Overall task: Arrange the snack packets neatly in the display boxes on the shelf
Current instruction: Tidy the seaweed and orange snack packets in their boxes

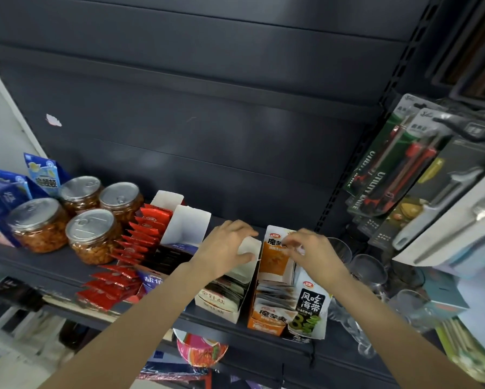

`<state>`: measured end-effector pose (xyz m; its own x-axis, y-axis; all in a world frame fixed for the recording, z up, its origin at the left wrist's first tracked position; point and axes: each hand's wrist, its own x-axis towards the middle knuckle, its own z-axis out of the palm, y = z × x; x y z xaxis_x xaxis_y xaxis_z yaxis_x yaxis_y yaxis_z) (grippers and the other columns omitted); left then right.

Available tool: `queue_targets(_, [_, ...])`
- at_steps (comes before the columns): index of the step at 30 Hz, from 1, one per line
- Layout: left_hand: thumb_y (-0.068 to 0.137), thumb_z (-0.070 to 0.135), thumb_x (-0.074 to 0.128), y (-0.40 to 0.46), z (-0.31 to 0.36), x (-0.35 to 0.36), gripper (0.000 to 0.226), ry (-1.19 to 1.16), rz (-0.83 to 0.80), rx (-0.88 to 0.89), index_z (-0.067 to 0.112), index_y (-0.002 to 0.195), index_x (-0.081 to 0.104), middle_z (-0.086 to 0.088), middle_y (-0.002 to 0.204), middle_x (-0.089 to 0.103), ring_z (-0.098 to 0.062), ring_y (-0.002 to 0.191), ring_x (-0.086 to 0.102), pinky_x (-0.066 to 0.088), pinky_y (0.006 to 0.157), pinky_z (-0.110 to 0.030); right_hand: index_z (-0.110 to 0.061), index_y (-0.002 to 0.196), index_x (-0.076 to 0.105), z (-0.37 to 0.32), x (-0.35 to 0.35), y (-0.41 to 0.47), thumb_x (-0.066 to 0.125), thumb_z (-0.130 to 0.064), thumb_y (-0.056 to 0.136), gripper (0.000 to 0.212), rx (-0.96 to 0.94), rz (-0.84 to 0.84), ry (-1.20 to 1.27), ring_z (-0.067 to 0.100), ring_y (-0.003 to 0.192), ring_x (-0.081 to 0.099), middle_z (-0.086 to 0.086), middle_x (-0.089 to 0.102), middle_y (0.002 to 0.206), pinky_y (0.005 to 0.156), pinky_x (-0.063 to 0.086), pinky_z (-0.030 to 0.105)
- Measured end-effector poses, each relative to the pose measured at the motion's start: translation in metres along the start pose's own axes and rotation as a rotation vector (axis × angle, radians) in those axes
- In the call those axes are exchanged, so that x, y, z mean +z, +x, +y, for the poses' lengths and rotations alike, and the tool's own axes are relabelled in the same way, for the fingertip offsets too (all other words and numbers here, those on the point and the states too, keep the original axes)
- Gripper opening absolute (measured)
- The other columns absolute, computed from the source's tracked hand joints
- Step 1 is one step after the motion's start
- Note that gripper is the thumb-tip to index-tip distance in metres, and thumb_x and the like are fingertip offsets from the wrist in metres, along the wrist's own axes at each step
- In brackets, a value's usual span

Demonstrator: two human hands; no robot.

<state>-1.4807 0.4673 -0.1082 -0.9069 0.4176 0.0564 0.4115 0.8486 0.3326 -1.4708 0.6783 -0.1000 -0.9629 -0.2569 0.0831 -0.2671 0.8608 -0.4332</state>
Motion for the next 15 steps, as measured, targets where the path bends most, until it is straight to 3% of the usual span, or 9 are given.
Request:
queue_targets(3, [0.088,0.043,0.06,-0.004,0.003,0.001,0.062,0.042,-0.081,-0.004,0.029,0.143,0.035,0.007,0.149,0.034,-0.013,0.137,0.028,0.024,0.112,-0.031,-0.02,0.109,0.069,-0.003,0.001,-0.019,0.065,-0.027,0.087,0.023,-0.013,-0.213,0.054,0.001,0.089,0.056,-0.003,0.067,0.107,0.077,0.041,0.008])
queue_targets(5, [0.087,0.044,0.061,-0.004,0.005,0.001,0.066,0.053,-0.096,-0.007,0.029,0.144,0.032,0.007,0.151,0.031,-0.014,0.139,0.025,0.022,0.113,-0.032,-0.019,0.111,0.068,-0.006,0.002,-0.024,0.067,-0.029,0.085,0.028,-0.002,-0.302,0.074,0.0,0.09,0.058,-0.004,0.068,0.109,0.076,0.041,0.004])
queue_targets(9, [0.088,0.04,0.062,-0.004,0.006,0.003,0.067,0.044,-0.118,-0.023,0.03,0.146,0.03,0.006,0.154,0.027,-0.015,0.142,0.022,0.022,0.114,-0.033,-0.02,0.108,0.071,-0.013,0.0,-0.023,0.065,-0.028,0.087,0.023,-0.005,-0.339,0.039,0.008,0.099,0.062,-0.004,0.07,0.108,0.092,0.049,0.026])
queue_targets(15, [0.089,0.034,0.063,-0.007,0.005,0.005,0.064,-0.02,-0.113,-0.054,0.029,0.145,0.032,0.006,0.154,0.026,-0.016,0.142,0.024,0.026,0.114,-0.034,-0.02,0.111,0.069,-0.026,0.0,-0.028,0.056,-0.022,0.093,0.023,-0.074,-0.346,-0.089,0.011,0.097,0.061,-0.005,0.069,0.108,0.089,0.049,0.029])
